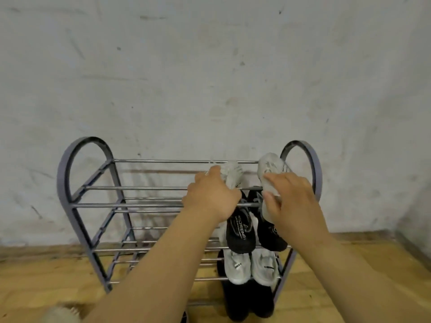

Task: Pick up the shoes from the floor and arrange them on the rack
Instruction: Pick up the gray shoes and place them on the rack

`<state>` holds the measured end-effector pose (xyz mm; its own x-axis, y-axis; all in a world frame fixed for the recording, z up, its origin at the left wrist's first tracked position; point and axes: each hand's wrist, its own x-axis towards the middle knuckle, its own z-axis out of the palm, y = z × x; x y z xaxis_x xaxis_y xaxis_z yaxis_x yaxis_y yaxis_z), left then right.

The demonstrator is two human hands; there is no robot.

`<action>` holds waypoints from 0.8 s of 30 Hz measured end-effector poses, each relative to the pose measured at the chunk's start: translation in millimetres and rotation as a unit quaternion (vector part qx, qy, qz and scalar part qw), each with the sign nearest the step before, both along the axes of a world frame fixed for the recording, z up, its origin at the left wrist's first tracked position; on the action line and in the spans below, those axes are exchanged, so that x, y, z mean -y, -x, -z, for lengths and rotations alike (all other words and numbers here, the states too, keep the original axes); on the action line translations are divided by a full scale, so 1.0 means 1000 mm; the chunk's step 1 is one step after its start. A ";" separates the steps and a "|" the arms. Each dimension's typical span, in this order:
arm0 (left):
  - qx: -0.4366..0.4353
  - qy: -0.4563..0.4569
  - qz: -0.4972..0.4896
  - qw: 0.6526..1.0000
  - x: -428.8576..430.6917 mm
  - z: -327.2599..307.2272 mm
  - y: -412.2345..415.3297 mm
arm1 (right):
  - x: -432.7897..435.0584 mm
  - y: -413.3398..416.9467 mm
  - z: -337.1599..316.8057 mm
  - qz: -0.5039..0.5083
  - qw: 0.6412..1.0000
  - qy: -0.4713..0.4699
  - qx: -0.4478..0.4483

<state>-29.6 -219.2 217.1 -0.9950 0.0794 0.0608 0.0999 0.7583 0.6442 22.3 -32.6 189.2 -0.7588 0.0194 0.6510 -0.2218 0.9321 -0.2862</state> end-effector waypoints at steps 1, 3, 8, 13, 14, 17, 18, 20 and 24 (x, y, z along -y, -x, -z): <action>0.005 -0.009 0.017 1.000 0.002 -0.001 0.001 | -0.001 -0.001 0.001 0.010 1.000 -0.001 0.021; 0.011 -0.016 0.074 0.997 0.010 -0.007 0.000 | -0.003 -0.004 0.003 0.034 0.997 -0.008 0.064; 0.051 0.049 0.188 0.980 0.037 -0.010 -0.005 | -0.002 -0.016 0.001 0.082 0.987 0.014 0.139; 0.045 0.071 0.169 0.982 0.045 0.002 -0.003 | -0.001 -0.022 0.000 0.068 0.969 0.095 0.219; 0.037 0.056 0.168 0.984 0.044 0.004 -0.004 | -0.001 -0.022 0.000 0.063 0.969 0.103 0.216; 0.013 -0.007 0.159 0.987 0.042 0.014 -0.009 | 0.000 -0.022 -0.001 0.053 0.969 0.123 0.209; 0.004 -0.033 0.151 0.988 0.041 0.017 -0.011 | 0.000 -0.022 0.000 0.047 0.969 0.129 0.205; -0.031 -0.067 0.133 0.988 0.035 0.021 -0.014 | 0.001 -0.021 0.001 0.035 0.971 0.140 0.191; -0.113 -0.103 0.094 0.984 0.017 0.031 -0.010 | 0.004 -0.014 0.000 0.023 0.977 0.165 0.136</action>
